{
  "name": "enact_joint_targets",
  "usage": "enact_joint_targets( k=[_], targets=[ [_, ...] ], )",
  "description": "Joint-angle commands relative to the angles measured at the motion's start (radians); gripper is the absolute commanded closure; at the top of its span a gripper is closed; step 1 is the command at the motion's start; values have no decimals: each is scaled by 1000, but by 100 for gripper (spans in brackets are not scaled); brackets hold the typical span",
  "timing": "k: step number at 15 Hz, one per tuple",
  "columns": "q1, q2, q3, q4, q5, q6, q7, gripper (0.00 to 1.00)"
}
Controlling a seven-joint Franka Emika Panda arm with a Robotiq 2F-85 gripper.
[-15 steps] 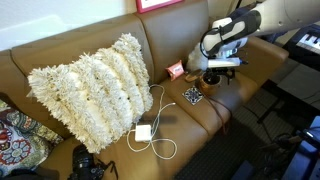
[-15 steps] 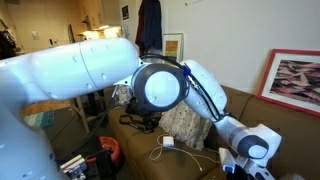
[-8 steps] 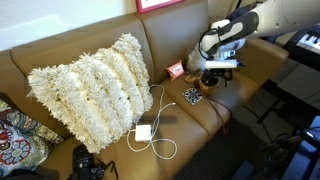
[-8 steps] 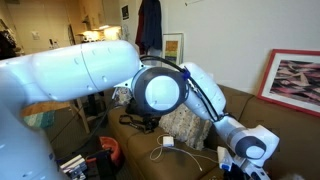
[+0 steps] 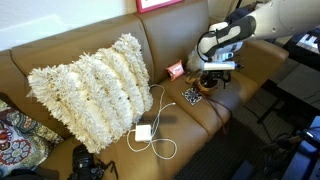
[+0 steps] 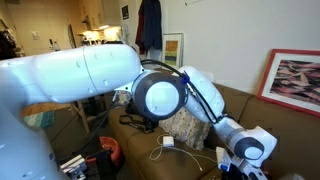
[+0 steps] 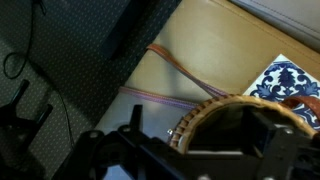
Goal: Move the brown bag to the left side of the sofa
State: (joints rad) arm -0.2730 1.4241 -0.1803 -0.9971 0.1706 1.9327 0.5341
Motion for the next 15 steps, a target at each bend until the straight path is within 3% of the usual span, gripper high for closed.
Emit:
enact_joint_targets(
  k=[1,15],
  targets=[
    [0,0,0,0,0,0,0,0],
    [-14,-4,10,2,1,-30,-32,0]
  ],
)
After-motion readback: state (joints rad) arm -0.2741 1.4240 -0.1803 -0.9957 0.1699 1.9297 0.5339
